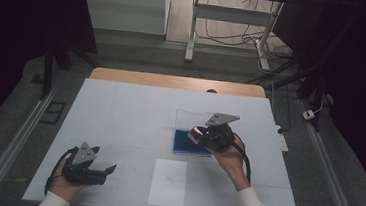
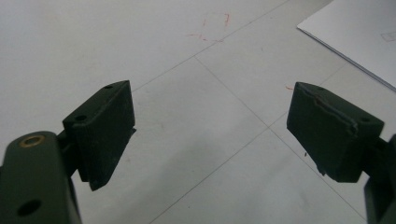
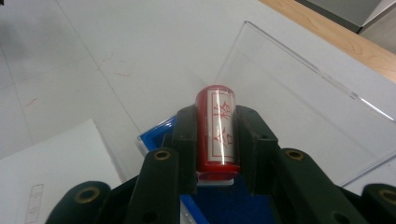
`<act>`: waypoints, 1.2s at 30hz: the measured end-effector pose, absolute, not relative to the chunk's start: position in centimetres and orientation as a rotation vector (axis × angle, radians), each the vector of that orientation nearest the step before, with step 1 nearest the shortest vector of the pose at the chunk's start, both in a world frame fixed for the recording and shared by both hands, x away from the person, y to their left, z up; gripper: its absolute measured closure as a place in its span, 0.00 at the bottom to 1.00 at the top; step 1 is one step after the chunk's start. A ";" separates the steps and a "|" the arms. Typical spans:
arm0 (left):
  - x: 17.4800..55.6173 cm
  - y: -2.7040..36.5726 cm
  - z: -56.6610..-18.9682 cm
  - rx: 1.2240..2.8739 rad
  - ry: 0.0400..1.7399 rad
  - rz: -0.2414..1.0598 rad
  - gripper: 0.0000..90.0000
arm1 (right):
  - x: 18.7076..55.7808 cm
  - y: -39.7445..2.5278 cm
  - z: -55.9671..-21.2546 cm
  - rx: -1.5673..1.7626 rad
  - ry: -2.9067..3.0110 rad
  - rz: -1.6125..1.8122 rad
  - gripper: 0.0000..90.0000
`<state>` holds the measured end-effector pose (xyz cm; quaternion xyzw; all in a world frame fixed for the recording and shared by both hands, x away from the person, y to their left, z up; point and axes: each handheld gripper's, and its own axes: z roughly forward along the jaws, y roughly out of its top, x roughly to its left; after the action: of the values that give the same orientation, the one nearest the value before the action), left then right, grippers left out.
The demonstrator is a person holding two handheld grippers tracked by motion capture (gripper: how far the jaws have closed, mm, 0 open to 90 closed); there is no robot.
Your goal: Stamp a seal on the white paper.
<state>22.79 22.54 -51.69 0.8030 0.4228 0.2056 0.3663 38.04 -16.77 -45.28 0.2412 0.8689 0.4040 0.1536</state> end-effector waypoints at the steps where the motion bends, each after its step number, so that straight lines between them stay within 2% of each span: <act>1: 22.8 22.6 -51.7 2.063 1.086 0.528 0.17 | 38.0 -16.7 -45.3 0.689 2.495 1.165 0.78; 36: 22.8 22.5 -51.7 2.065 1.085 0.525 0.18 | 31.9 -13.7 -45.4 0.439 2.641 1.199 0.78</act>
<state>22.78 22.53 -51.71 0.8036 0.4221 0.2041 0.3666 31.92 -13.75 -45.42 0.1489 0.8955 0.4064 0.1037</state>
